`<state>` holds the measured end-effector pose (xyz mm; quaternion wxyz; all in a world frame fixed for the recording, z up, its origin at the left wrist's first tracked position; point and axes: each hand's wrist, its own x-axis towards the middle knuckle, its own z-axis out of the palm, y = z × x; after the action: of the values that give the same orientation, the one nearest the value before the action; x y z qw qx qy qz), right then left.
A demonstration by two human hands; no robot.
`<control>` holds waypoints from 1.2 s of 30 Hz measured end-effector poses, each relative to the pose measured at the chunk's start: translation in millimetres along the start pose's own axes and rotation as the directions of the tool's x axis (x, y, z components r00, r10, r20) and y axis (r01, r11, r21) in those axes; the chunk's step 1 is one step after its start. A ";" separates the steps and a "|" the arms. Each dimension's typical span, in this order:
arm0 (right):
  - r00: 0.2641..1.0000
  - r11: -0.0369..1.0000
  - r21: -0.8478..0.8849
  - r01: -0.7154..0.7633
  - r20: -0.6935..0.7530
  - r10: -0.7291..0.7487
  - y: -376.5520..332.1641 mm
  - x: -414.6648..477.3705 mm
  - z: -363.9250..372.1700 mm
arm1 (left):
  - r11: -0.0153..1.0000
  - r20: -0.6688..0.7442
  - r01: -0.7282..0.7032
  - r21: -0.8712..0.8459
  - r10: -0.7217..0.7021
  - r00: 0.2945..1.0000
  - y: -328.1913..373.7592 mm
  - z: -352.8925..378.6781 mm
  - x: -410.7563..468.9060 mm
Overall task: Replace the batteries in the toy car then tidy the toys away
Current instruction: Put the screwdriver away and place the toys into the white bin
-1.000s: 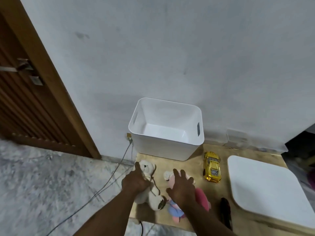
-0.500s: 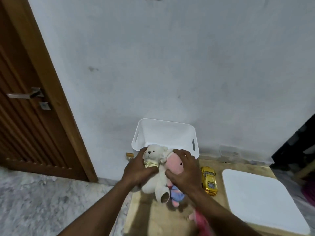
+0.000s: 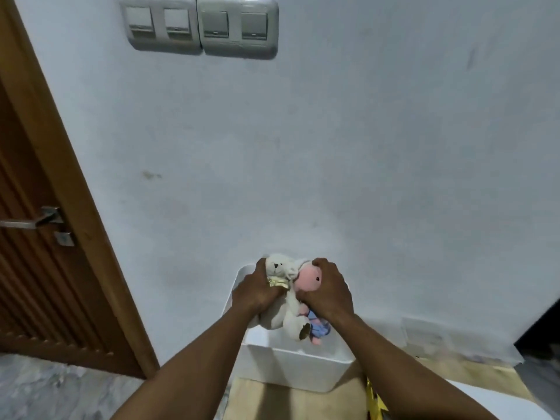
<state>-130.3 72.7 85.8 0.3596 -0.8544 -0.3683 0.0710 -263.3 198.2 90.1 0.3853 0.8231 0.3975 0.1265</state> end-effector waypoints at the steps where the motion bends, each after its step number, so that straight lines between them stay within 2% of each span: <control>1: 0.999 1.000 -0.009 -0.019 0.029 0.019 8.4 11.0 7.4 | 1.000 0.021 0.031 0.002 -0.031 0.999 -4.2 8.4 12.4; 7: 0.965 0.993 -0.071 -0.091 0.241 0.105 56.5 51.3 50.5 | 0.977 0.157 0.211 0.032 -0.214 0.964 -25.0 45.6 52.9; 12: 0.961 0.993 -0.089 -0.080 0.256 0.101 62.3 53.2 58.4 | 0.977 0.191 0.209 0.047 -0.214 0.958 -25.6 54.1 59.5; 16: 0.979 0.996 -0.065 -0.065 0.186 0.077 56.4 42.1 39.6 | 0.986 0.172 0.154 0.070 -0.164 0.971 -13.6 48.3 47.9; 21: 0.998 0.995 0.072 -0.065 -0.020 0.066 48.9 -2.1 -2.8 | 0.998 0.106 0.056 0.006 -0.056 0.993 -2.8 45.1 11.4; 25: 0.990 0.992 0.124 -0.039 -0.129 0.055 64.3 -51.8 -32.2 | 0.999 0.009 -0.028 -0.022 0.028 1.000 6.7 53.4 -29.2; 28: 0.985 0.992 0.116 -0.042 -0.161 0.061 83.5 -93.1 -48.5 | 0.997 -0.006 -0.062 -0.045 0.062 0.998 14.2 71.4 -66.1; 30: 0.988 0.993 0.101 -0.059 -0.137 0.073 97.2 -118.9 -54.7 | 0.996 0.031 -0.075 -0.045 0.076 0.997 14.6 90.2 -88.9; 33: 0.987 0.985 0.095 -0.148 -0.053 0.153 126.0 -158.6 -58.8 | 0.999 0.157 -0.052 -0.013 0.054 0.986 7.8 128.4 -122.3; 36: 0.963 0.969 -0.027 -0.244 0.108 0.245 162.3 -191.7 -56.8 | 0.999 0.261 0.011 0.051 -0.024 0.965 -1.9 171.5 -149.1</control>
<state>-152.2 -166.0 -8.4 0.3211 -0.8906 -0.2798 0.1596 -273.2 -4.7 -11.7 0.4149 0.8383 0.3536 0.0037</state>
